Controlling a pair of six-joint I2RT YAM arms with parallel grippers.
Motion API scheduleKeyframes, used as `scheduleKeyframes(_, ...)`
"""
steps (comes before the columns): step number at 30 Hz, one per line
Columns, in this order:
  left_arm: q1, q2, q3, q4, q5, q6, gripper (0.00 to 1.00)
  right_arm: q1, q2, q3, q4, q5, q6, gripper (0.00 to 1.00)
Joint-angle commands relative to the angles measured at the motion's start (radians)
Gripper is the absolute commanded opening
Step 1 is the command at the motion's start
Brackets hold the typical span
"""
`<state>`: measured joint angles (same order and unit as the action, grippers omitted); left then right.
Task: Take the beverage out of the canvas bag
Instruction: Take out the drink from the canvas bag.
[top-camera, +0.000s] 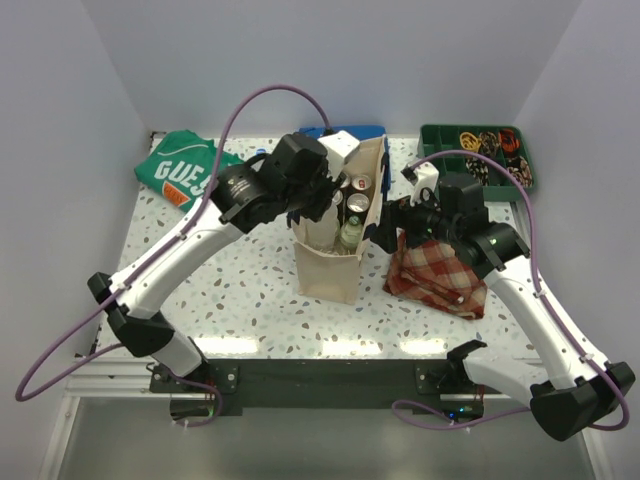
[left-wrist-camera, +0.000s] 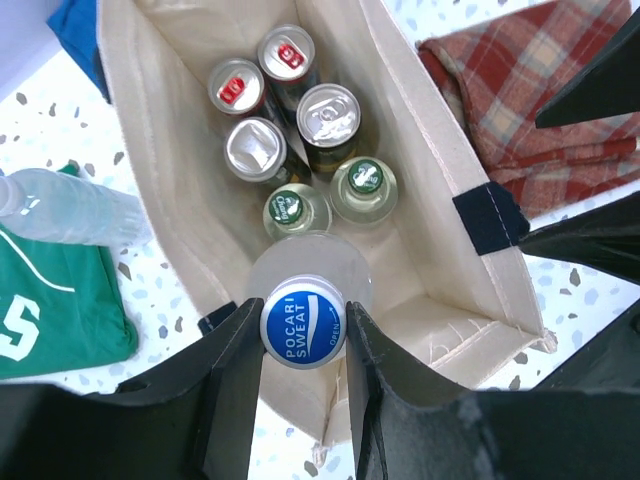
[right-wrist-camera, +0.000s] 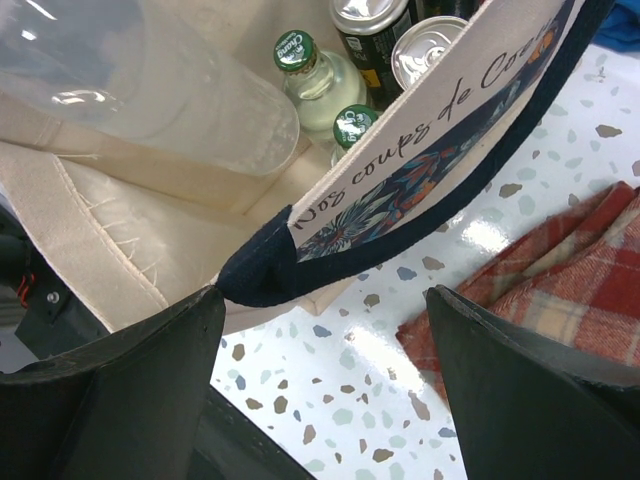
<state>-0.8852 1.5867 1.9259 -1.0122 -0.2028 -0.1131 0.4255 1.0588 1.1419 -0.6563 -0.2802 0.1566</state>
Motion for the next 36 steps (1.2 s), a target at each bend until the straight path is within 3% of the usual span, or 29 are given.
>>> scheduleKeyframes(1, -0.004, -0.145, -0.010, 0.244, -0.056, -0.011, 0.00, 0.001, -0.023, -0.001, 0.034, 0.024, 0.012, 0.86)
scheduleKeyframes(12, -0.004, -0.189, -0.018, 0.302, -0.044, -0.016, 0.00, 0.002, -0.017, 0.005, 0.044, 0.019, 0.024, 0.86)
scheduleKeyframes(21, -0.004, -0.266, -0.130, 0.437, -0.125, 0.001, 0.00, 0.001, -0.014, 0.007, 0.047, 0.018, 0.027, 0.86)
scheduleKeyframes(36, -0.004, -0.295, -0.107, 0.583, -0.150, 0.044, 0.00, 0.002, -0.014, -0.004, 0.050, 0.022, 0.034, 0.86)
